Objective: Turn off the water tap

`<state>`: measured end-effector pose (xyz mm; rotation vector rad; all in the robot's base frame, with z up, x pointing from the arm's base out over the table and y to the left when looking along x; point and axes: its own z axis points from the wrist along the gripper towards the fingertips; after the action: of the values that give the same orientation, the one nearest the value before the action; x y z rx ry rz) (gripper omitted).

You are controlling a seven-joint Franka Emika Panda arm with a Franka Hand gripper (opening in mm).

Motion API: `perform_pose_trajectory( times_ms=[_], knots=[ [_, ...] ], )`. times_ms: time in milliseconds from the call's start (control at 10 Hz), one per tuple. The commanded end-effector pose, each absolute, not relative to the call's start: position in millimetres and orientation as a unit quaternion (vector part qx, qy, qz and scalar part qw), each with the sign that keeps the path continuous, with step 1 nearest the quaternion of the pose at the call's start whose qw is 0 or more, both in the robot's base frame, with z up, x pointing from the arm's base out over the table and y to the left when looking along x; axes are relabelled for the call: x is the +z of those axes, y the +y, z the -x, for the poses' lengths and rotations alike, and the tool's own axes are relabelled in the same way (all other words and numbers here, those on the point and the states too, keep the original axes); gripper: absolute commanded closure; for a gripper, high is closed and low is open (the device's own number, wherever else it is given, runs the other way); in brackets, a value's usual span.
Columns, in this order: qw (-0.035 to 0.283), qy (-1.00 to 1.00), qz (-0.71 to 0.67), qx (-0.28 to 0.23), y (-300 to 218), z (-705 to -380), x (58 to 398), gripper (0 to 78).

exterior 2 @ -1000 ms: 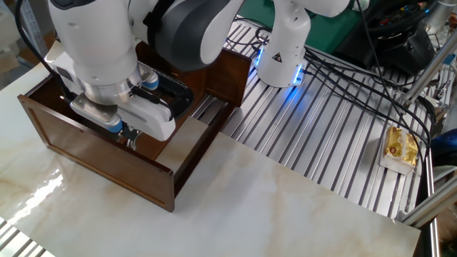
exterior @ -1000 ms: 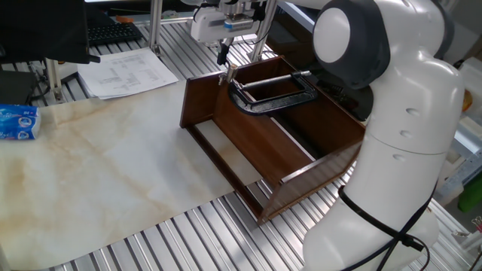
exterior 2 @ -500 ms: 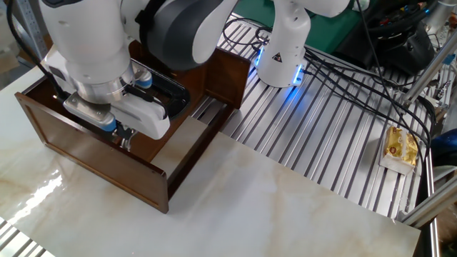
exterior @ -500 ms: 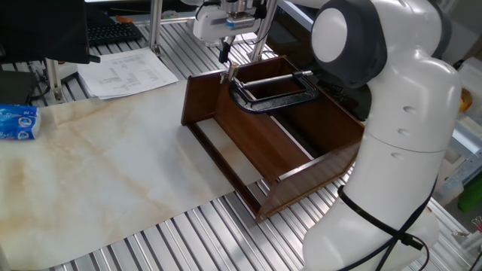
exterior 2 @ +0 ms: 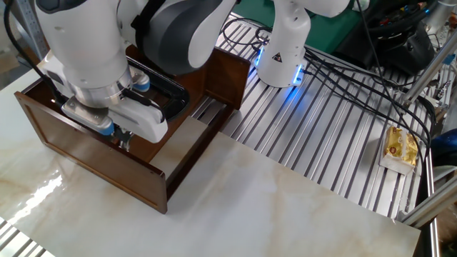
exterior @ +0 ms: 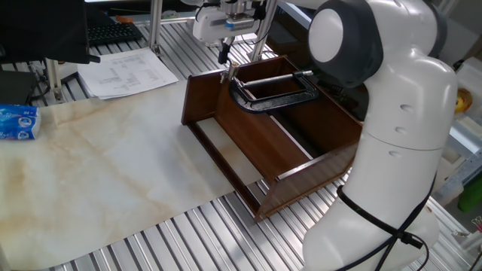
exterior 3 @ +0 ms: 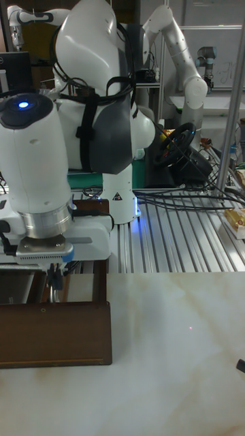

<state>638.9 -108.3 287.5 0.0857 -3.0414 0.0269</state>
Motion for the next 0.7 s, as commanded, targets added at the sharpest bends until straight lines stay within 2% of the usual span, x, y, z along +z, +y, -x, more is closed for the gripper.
perform_pose_trajectory(
  times_ms=[100, 700],
  knots=[
    [0.047, -0.999, -0.006, 0.005, -93.4, -643.5, 294.4, 77.6],
    [0.039, -0.999, 0.001, 0.006, -38.1, -643.0, 314.2, 77.6]
  ],
)
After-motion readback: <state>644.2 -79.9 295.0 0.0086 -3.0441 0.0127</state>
